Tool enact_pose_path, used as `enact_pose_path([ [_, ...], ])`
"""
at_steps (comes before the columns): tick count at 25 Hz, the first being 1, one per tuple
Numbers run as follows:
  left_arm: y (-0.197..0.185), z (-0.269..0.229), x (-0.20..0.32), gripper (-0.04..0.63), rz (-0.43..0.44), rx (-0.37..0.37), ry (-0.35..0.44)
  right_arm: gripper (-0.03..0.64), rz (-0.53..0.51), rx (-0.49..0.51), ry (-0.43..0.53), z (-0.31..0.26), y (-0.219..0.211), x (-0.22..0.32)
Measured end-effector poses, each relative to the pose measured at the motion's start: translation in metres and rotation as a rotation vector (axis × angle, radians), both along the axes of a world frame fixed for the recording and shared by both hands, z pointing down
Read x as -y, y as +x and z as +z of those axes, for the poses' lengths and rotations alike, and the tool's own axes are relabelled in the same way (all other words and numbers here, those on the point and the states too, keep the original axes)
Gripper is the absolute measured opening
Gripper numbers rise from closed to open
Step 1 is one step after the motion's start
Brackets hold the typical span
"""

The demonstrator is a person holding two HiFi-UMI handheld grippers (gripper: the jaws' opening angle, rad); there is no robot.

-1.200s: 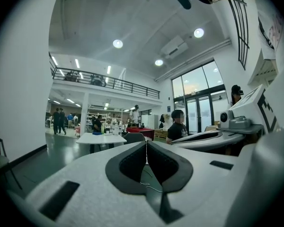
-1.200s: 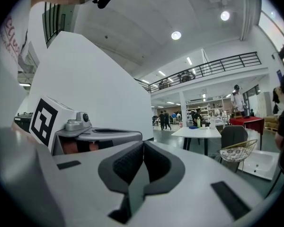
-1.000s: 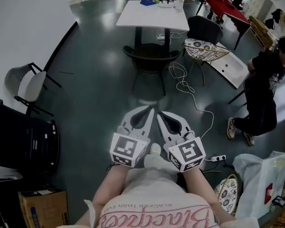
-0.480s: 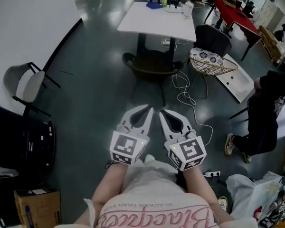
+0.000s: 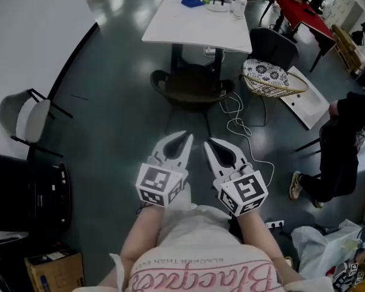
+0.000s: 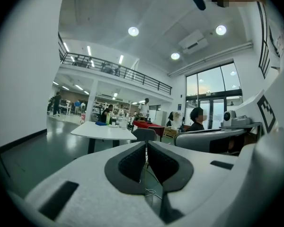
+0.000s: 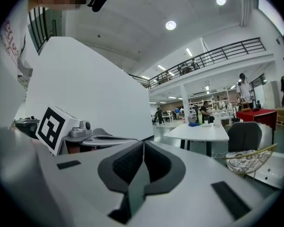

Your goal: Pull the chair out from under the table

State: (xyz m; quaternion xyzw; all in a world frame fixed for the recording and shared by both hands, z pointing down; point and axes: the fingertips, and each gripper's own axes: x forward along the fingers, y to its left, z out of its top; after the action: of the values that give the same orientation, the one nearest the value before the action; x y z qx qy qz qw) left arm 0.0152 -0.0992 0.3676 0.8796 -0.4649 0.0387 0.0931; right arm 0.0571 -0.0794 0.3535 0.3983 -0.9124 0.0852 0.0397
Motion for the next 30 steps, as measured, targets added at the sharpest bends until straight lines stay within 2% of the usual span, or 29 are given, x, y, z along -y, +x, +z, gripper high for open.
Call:
enact_pose_path([
  [5,-0.004,0.012,0.061,0.008,0.032,-0.021,-0.048,0.006,0.067,-0.008,-0.039,0.012,0.005,0.062],
  [11,-0.018,0.029,0.137,0.016,0.054,0.028,-0.11,0.006,0.185,-0.004,-0.077,0.023,0.008,0.144],
  [17,-0.043,0.056,0.205,0.103,0.04,0.068,-0.185,0.012,0.293,0.0,-0.151,0.045,0.002,0.216],
  [19,-0.053,0.068,0.224,0.104,0.015,0.082,-0.224,0.134,0.297,0.006,-0.196,0.056,-0.004,0.235],
  [25,-0.072,0.117,0.265,0.129,-0.06,0.077,-0.364,0.187,0.349,-0.098,-0.362,0.125,-0.003,0.28],
  [30,-0.082,0.162,0.286,0.147,-0.132,0.003,-0.5,0.21,0.505,-0.07,-0.581,0.197,0.02,0.294],
])
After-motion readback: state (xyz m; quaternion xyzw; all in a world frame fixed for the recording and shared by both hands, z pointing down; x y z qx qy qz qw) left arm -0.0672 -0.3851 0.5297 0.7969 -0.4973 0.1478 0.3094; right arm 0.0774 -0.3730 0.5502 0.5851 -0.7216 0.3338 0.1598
